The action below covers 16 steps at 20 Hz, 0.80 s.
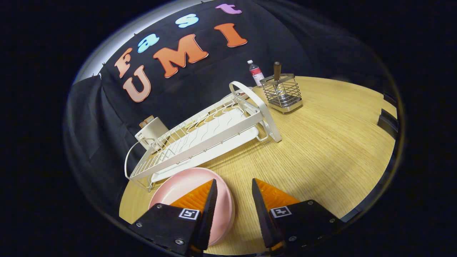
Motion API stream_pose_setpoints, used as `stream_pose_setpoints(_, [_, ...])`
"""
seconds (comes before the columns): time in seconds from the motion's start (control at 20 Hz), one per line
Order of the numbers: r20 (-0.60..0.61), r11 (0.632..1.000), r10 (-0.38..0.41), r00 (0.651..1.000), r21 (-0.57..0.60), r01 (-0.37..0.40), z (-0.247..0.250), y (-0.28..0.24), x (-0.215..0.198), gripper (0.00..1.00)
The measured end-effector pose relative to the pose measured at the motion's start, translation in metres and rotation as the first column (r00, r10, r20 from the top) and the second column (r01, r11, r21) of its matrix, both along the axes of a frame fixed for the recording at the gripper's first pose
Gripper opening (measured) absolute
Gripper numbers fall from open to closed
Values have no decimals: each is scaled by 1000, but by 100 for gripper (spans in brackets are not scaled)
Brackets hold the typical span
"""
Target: Take the plate from the dish rack, then take the spoon from the basket and place it into the plate.
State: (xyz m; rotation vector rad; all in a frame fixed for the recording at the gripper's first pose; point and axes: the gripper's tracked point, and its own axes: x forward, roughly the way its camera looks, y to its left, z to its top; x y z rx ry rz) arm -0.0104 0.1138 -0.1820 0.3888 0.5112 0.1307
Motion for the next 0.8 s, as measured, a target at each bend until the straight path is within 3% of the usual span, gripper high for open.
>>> stream_pose_setpoints(0.15, [17, 998, -19, 1000, -57, 20, 5, -15, 3, 78])
stream_pose_setpoints(0.2, [35, 996, -34, 999, -84, 37, 8, -26, 5, 89])
stream_pose_setpoints(0.3, [65, 984, -60, 996, -161, 70, 11, -47, 10, 96])
stream_pose_setpoints(0.8, [250, 923, -124, 960, -326, 204, 65, -125, 45, 98])
